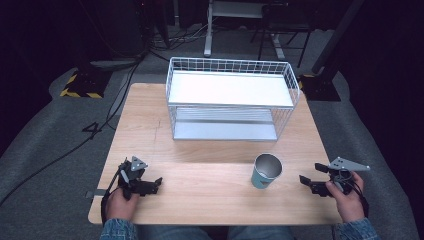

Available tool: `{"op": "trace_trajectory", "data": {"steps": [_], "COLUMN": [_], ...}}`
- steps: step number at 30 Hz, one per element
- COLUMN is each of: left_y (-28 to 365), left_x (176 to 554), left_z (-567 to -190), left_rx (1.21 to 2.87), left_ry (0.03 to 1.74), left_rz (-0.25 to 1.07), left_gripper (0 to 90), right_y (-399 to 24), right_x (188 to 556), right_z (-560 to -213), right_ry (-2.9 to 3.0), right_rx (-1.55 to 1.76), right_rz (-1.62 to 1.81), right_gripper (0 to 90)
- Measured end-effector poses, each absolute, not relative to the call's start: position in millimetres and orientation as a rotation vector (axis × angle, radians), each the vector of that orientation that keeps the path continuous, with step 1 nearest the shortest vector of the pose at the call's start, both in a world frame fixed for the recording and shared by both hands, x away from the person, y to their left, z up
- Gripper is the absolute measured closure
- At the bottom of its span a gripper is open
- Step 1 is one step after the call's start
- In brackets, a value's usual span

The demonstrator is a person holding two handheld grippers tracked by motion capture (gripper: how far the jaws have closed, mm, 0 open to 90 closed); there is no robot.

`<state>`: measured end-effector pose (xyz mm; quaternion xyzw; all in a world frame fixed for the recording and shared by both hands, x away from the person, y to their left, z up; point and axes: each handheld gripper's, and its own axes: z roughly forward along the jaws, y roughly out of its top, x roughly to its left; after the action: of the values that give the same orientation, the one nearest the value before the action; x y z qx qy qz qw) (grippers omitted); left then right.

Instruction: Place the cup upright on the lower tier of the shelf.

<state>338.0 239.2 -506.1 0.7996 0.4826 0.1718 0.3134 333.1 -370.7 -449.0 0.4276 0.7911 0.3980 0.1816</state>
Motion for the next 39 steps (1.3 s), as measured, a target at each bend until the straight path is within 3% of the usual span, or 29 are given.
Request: {"op": "trace_trajectory", "data": {"steps": [21, 39], "left_y": [239, 239], "left_x": [338, 338], "left_z": [-506, -506], "left_rx": [2.109, 2.109], "left_ry": [1.272, 1.272], "left_rz": [0.453, 0.453], "left_gripper": [0.1, 0.1], "right_y": [-318, -287], "right_x": [318, 321], "right_z": [-439, -461], "right_ry": [2.396, 2.398], "right_rx": [1.017, 1.035], "right_rz": [1.193, 1.226], "right_gripper": [15.8, 15.8]}}
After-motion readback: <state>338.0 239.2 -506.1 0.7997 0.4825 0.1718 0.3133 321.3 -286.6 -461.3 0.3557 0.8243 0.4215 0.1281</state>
